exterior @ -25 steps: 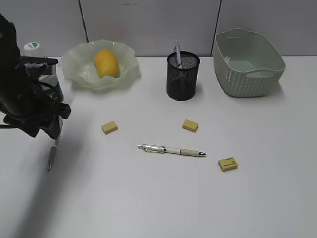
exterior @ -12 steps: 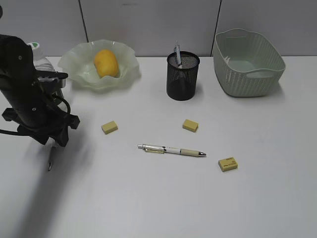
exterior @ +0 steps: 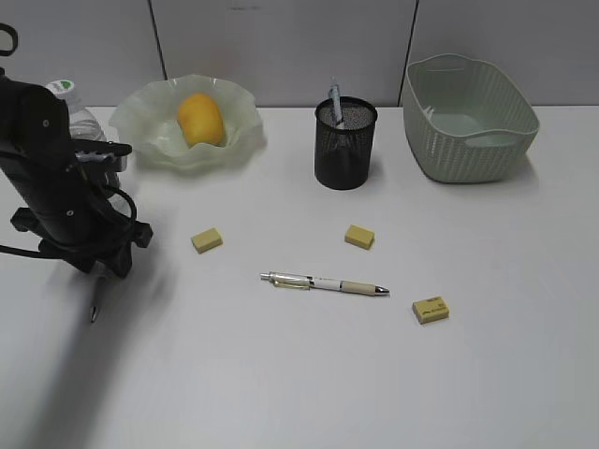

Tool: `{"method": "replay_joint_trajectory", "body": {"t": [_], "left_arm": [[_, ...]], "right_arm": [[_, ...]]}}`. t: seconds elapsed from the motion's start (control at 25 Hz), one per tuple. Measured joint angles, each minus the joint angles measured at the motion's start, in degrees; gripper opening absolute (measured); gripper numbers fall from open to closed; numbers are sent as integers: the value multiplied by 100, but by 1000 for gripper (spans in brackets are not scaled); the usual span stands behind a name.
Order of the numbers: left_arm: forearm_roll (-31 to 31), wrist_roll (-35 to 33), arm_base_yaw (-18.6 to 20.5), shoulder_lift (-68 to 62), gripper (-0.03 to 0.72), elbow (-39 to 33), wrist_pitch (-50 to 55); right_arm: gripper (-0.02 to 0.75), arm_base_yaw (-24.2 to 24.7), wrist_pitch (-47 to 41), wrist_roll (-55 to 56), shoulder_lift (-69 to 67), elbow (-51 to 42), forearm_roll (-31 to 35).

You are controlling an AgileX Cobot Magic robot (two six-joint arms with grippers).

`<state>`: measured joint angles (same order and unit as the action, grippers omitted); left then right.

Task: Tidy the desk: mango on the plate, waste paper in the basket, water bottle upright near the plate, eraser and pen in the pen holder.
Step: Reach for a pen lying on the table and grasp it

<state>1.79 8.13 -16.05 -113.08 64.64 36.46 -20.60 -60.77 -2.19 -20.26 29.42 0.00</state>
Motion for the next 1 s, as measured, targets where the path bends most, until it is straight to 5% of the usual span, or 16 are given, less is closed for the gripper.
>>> {"method": "replay_joint_trajectory", "body": {"t": [0.8,1.0], "left_arm": [[-123,1,285,-104,382,52,-144],[-54,1,285,-151,272,109,-19]], "right_arm": [[495,0,6,0,0,0,0],[495,0,6,0,0,0,0]]}}
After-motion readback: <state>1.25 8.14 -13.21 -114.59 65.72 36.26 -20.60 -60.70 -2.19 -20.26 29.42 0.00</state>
